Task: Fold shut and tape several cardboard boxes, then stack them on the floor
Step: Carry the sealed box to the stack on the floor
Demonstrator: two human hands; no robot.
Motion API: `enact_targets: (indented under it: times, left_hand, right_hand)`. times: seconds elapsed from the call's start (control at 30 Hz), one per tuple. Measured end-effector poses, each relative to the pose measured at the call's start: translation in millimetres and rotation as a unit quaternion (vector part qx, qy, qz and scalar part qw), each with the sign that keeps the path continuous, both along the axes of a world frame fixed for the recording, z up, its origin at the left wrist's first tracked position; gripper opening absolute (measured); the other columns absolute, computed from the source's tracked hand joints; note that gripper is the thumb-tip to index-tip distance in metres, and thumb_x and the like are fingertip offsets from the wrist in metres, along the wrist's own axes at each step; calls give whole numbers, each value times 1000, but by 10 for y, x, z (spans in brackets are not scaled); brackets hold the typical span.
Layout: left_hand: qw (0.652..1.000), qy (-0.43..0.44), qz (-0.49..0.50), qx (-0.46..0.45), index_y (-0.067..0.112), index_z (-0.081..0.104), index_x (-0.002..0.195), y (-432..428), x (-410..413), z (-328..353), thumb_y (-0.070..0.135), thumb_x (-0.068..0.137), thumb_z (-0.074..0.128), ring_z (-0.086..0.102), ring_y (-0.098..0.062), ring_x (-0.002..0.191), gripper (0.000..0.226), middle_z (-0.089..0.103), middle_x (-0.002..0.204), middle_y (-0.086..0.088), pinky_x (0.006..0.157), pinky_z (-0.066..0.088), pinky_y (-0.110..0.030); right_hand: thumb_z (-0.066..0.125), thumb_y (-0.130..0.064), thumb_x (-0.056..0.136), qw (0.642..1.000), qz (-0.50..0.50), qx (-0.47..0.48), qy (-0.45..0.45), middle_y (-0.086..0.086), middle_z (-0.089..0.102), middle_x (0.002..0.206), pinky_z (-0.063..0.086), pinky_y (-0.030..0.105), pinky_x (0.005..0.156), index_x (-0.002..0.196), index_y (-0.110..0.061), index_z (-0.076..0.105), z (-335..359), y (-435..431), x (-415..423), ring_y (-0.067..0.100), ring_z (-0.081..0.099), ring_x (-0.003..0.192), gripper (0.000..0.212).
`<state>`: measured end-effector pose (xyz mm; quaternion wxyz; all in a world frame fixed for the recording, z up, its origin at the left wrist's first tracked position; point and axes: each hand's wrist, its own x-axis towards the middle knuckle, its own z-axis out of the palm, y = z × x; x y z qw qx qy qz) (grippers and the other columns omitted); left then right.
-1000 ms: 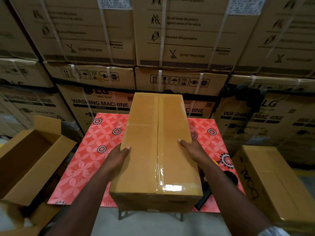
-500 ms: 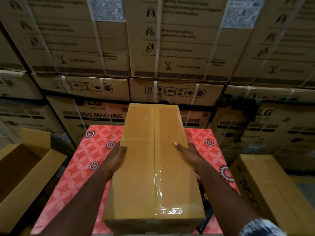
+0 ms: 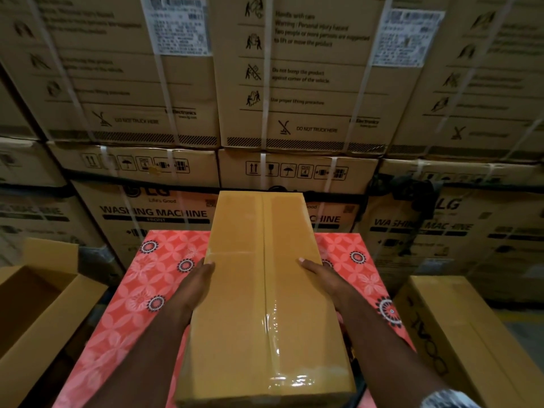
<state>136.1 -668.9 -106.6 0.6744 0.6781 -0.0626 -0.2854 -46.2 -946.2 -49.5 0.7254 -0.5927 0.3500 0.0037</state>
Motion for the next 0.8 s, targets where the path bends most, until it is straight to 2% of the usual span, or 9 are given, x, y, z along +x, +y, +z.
enact_targets:
  times: [0.07, 0.13, 0.23, 0.37, 0.53, 0.6, 0.67, 0.73, 0.8]
  left_hand:
    - [1000, 0, 8, 3, 21, 61, 129, 9, 22, 21, 32, 95, 51, 66, -31, 115, 37, 68, 129, -9, 102, 48, -47]
    - [1000, -2, 7, 6, 18, 59, 135, 34, 109, -19, 38, 90, 54, 62, -33, 121, 50, 63, 136, -13, 110, 42, -53]
    - [1000, -20, 5, -6, 19, 56, 139, 74, 266, -94, 47, 84, 60, 60, -31, 125, 62, 62, 139, -10, 114, 38, -52]
    - [1000, -24, 4, 7, 23, 61, 137, 101, 521, -126, 69, 71, 73, 58, -29, 128, 81, 65, 136, -2, 115, 35, -54]
    - [1000, -15, 11, 24, 21, 69, 124, 96, 491, 184, 72, 57, 79, 62, -32, 122, 85, 70, 127, -5, 114, 38, -54]
    - [999, -16, 31, 42, 17, 71, 119, 56, 219, 475, 67, 62, 73, 64, -33, 117, 76, 72, 122, -8, 111, 42, -54]
    - [997, -18, 48, 64, 15, 72, 114, -15, -176, 836, 62, 67, 67, 66, -35, 112, 66, 73, 117, -10, 107, 46, -54]
    - [996, -16, 61, 68, 13, 73, 106, -97, -486, 1085, 56, 79, 66, 67, -35, 107, 52, 74, 111, -12, 105, 48, -54]
    - [994, -23, 69, 78, 11, 72, 100, -180, -751, 1239, 43, 95, 60, 67, -34, 101, 34, 73, 107, -15, 103, 49, -51]
  right_hand:
    - [78, -38, 86, 1000, 5, 2, -2, 13, 76, 110, 55, 53, 97, 120, -11, 70, 31, -2, 0, 35, 73, 102, 44]
    - [78, -39, 87, 1000, 5, 0, -4, 14, 76, 110, 56, 54, 96, 121, -11, 69, 88, 3, -3, 36, 73, 102, 45]
    - [76, -39, 88, 1000, 12, -17, -12, 13, 77, 108, 58, 51, 93, 120, -13, 69, 218, -15, -4, 35, 73, 99, 42]
    - [73, -34, 91, 999, 16, -18, -30, 14, 77, 106, 59, 47, 91, 119, -8, 70, 451, -48, -33, 33, 73, 94, 39]
    - [72, -37, 92, 999, 16, -36, -6, 8, 76, 79, 58, 33, 66, 110, -9, 70, 820, -117, -162, 25, 70, 68, 33]
    - [71, -38, 93, 999, 15, -41, 6, 5, 74, 70, 56, 31, 62, 105, -10, 69, 895, -177, -233, 23, 69, 64, 31]
    - [77, -42, 87, 998, 13, -52, 18, 6, 75, 70, 59, 35, 68, 106, -9, 68, 965, -227, -326, 26, 71, 69, 40]
    - [85, -50, 74, 997, 24, -70, 31, 11, 78, 83, 62, 46, 80, 116, -8, 68, 990, -279, -427, 31, 75, 80, 62]
    - [86, -53, 69, 996, 28, -78, 40, 16, 76, 92, 61, 51, 85, 118, -9, 67, 1048, -279, -553, 32, 74, 83, 68]
